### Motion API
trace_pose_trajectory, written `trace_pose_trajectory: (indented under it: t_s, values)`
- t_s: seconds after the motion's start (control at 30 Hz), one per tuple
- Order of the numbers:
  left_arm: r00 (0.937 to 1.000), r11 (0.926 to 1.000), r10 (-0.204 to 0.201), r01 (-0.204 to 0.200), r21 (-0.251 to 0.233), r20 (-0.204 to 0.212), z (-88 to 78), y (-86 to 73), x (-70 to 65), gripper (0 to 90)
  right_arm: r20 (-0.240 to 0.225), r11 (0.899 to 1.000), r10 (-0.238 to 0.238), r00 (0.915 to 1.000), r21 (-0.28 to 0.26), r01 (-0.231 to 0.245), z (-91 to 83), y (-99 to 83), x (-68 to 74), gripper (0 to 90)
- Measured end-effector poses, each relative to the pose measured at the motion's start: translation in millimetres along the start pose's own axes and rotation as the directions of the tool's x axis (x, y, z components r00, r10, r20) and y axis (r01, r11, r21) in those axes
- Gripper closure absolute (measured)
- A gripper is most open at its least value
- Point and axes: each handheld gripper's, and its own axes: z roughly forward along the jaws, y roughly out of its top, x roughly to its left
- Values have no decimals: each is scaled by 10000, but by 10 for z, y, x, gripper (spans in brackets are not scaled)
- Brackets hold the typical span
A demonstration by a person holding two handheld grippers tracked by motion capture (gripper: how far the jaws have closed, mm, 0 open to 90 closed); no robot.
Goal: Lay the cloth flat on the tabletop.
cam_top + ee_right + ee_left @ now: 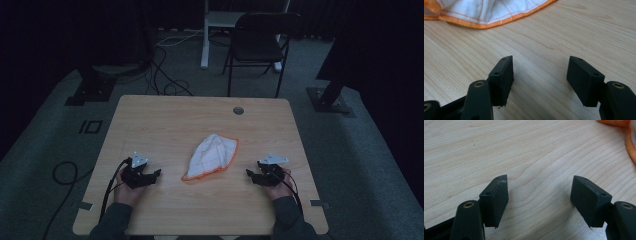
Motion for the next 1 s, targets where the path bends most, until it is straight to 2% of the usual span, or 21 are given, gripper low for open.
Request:
trace_pose_trajectory:
  t_s: [0.8,0.87,1.0]
  values:
    - [9998,9999,123,-124,71,122,13,9,-13,257,20,10000,12,10000,2,-12,0,0,1,375]
    - [9999,9999,96,-97,54,114,11,7,-14,275,18,10000,12,10000,3,-12,0,0,1,376]
    - [9999,9999,102,-101,-70,123,-16,-11,-14,365,19,10000,13,10000,2,-13,0,0,1,375]
